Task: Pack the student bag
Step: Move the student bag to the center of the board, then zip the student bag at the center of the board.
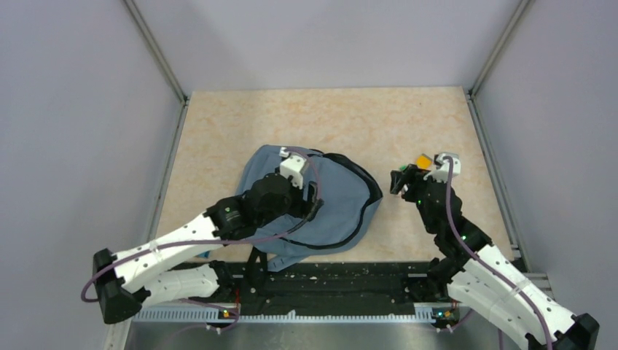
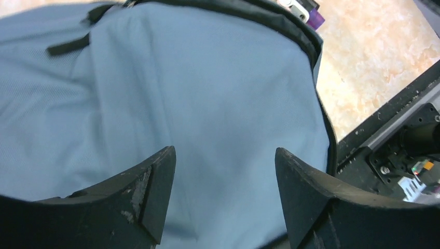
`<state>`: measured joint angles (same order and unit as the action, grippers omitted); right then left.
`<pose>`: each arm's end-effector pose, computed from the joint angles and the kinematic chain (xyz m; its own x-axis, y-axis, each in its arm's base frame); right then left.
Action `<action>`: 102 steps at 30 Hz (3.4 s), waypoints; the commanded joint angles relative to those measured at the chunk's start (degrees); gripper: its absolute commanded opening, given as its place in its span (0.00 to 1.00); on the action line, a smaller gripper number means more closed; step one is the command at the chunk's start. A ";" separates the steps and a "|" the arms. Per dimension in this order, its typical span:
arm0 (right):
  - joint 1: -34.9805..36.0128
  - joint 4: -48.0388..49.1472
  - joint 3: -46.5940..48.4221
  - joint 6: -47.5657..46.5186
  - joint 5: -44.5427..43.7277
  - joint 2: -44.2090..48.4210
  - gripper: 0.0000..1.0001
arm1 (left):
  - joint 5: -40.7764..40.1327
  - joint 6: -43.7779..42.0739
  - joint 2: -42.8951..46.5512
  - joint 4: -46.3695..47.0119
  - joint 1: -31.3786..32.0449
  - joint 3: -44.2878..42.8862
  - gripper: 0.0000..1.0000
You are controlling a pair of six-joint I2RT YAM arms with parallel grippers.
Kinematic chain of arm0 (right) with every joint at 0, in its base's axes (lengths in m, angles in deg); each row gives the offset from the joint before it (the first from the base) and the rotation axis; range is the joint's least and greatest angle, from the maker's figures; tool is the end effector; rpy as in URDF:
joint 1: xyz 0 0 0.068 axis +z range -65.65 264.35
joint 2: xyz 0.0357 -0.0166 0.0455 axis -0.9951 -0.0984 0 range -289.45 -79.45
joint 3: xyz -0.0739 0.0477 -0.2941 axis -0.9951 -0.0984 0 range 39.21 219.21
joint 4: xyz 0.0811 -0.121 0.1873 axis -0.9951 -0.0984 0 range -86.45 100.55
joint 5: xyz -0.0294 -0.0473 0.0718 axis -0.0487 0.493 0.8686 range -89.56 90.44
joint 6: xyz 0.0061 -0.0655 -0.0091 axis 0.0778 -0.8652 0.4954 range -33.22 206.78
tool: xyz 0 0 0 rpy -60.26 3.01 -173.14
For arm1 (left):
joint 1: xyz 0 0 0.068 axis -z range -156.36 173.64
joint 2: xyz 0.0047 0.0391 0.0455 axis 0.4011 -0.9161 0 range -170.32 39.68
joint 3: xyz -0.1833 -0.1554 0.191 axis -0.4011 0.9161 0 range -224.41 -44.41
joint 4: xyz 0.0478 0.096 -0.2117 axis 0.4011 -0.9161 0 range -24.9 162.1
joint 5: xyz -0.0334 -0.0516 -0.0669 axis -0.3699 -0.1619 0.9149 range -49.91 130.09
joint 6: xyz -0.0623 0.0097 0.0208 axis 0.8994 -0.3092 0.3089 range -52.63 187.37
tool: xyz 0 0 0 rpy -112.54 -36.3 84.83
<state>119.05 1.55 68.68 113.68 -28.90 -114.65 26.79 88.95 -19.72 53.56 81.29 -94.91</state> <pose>0.1096 0.0444 0.2933 -0.2345 0.3172 -0.9189 -0.0005 0.9452 0.3265 0.1196 -0.1662 0.3388 -0.4915 0.1070 -0.8643 0.5721 0.7879 -0.2278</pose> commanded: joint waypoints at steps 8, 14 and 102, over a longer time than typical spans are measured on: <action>-0.33 2.89 -3.22 2.01 -3.14 5.28 0.75 | 2.10 22.08 15.86 -30.25 -4.52 7.00 0.74; -0.33 3.26 -2.39 1.86 -2.67 3.41 0.74 | 0.16 27.06 19.94 -35.98 -4.65 7.65 0.67; 5.82 14.52 -12.70 14.45 22.81 -7.34 0.06 | 27.95 10.51 -22.98 31.10 2.95 -8.55 0.00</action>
<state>123.79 19.17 52.29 130.48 -0.99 -125.67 56.51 97.30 -39.67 70.19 83.83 -97.40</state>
